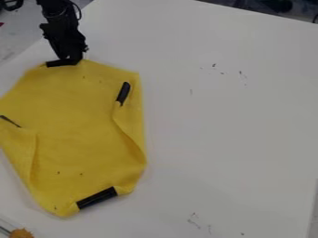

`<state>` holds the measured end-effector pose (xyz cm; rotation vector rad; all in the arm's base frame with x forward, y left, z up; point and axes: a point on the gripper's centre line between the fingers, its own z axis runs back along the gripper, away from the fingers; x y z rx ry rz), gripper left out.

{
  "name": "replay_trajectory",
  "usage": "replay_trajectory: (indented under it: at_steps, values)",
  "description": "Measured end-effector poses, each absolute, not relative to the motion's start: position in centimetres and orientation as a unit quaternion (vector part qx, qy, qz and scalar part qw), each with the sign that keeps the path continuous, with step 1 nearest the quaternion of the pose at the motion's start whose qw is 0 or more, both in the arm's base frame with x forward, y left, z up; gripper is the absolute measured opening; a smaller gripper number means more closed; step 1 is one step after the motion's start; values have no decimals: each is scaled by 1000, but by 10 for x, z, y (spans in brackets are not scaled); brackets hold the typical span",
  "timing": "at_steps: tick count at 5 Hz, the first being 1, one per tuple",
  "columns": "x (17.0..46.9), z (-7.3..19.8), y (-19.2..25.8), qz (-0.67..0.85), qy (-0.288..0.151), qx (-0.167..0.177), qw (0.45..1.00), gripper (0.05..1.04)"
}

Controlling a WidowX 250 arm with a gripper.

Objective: Fold the cloth from top left to center

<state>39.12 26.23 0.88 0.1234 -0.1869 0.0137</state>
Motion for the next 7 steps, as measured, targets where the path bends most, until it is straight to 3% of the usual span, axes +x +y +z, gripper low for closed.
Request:
replay_trajectory:
  at_steps: [1, 2, 3, 4, 5, 7]
  values:
    - [386, 13, 249, -7, -84, 74, 994, 214]
    - [375, 34, 233, -9, -89, 95, 991, 83]
    - [366, 62, 209, -16, -113, 116, 987, 57]
    - [341, 67, 177, -19, -132, 101, 986, 55]
    - [318, 64, 156, -7, -136, 72, 988, 55]
    - [280, 27, 130, -20, -121, 24, 992, 55]
